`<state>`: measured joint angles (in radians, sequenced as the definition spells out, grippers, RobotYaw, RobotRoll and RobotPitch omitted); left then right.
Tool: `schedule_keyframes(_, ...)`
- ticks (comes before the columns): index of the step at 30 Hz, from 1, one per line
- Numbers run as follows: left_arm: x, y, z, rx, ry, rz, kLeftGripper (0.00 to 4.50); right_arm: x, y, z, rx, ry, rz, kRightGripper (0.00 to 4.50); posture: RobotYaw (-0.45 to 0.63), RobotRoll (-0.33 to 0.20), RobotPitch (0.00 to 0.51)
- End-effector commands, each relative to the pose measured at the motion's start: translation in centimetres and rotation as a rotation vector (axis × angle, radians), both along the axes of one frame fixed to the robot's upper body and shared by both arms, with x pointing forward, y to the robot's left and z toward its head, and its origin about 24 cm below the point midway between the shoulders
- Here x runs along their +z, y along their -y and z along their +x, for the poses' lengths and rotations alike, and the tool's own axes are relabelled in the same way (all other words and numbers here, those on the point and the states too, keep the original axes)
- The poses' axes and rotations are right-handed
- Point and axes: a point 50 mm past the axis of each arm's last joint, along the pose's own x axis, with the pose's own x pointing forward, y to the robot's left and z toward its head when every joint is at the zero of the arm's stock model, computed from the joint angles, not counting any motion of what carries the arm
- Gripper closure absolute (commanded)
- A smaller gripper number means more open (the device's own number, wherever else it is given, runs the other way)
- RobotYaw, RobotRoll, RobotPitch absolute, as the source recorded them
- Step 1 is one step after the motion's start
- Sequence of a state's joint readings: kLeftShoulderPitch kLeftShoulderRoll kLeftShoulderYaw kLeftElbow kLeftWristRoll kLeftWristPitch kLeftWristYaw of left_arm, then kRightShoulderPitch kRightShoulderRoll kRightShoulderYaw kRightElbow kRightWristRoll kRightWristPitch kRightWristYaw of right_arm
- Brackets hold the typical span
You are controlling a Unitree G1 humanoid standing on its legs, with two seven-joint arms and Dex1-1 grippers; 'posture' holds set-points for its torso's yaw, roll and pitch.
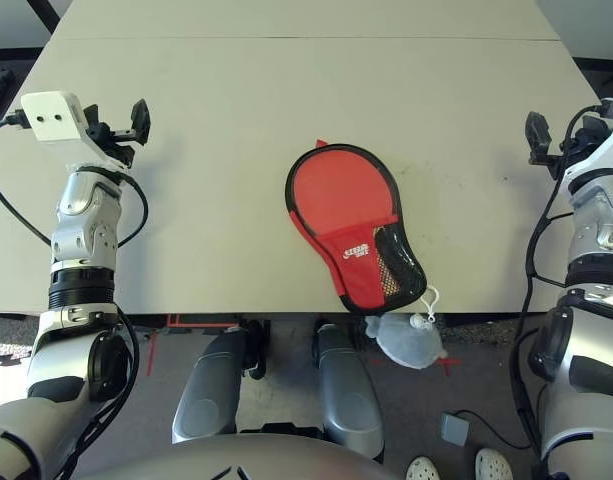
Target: Store the ping-pong paddle in its case and zip it.
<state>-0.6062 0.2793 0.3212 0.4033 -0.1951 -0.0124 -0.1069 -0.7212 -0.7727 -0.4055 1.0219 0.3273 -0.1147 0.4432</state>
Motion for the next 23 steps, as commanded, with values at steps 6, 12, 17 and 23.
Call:
schedule_keyframes(6,-1.0,-1.4,-0.9,0.074,-0.003,0.022,0.0,-1.1,-0.8,0.7,0.0,-0.025,0.013,0.03,-0.01,0.0,0.265)
schedule_keyframes(12,-0.8,-1.9,-1.1,0.096,0.008,0.029,0.0,-1.1,-1.6,1.5,0.019,-0.028,0.026,0.03,0.02,0.0,0.259)
schedule_keyframes(17,-0.8,-1.6,-1.4,0.076,0.008,0.037,0.0,-1.3,-2.1,1.9,0.037,-0.043,0.029,0.03,0.03,0.0,0.268)
schedule_keyframes(23,-0.8,-1.2,-1.6,0.047,-0.004,0.04,0.0,-2.3,-2.5,1.8,0.056,-0.065,0.019,0.03,0.02,0.0,0.29)
